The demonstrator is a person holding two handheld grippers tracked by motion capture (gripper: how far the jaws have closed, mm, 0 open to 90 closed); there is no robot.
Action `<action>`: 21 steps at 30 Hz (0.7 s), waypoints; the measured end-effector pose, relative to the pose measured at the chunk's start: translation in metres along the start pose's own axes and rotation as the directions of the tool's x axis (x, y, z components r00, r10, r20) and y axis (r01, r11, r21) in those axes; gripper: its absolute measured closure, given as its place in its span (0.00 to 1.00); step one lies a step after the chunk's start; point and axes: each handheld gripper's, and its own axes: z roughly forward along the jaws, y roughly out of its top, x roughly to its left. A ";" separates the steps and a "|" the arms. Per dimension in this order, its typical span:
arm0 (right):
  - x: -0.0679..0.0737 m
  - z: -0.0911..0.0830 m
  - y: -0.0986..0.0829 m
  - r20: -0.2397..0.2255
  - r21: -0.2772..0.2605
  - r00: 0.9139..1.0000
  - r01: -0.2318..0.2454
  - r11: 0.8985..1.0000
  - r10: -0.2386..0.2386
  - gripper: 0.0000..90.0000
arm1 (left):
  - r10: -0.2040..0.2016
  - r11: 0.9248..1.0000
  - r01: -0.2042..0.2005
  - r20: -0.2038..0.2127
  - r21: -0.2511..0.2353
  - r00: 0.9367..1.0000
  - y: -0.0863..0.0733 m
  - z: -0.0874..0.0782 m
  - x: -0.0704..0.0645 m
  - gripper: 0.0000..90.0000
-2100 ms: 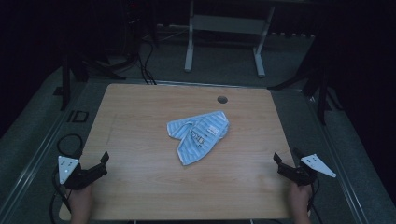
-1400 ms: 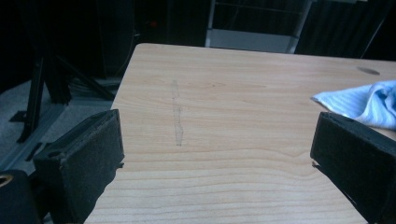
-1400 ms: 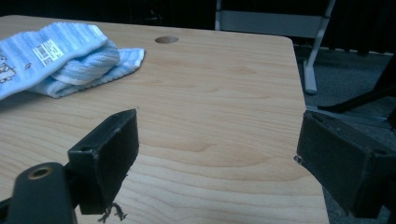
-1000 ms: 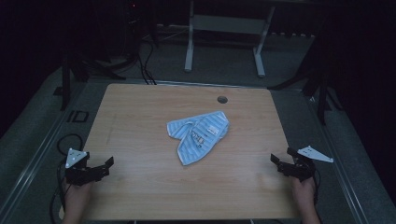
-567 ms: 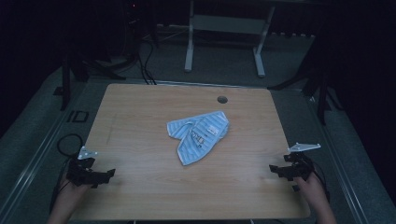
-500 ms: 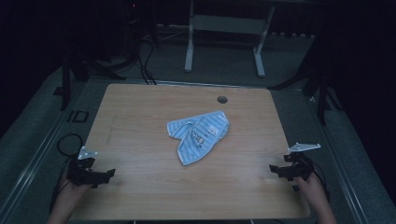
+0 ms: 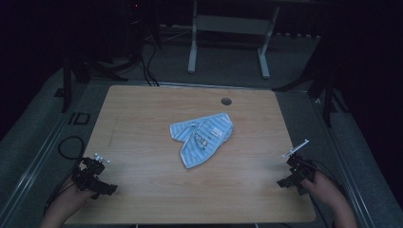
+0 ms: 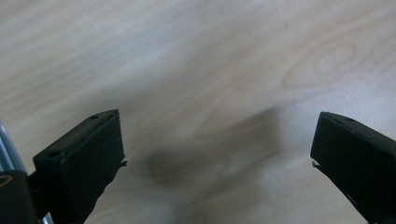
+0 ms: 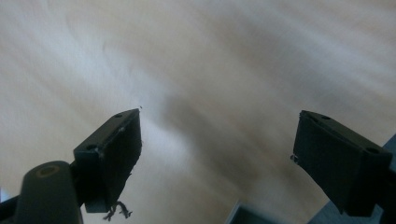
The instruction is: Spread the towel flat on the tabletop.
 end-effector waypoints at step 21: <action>0.006 0.008 0.016 -0.036 0.189 0.998 0.066 0.980 -0.060 0.16 | 0.084 0.987 -0.095 0.089 0.129 0.992 0.031 0.013 -0.019 0.03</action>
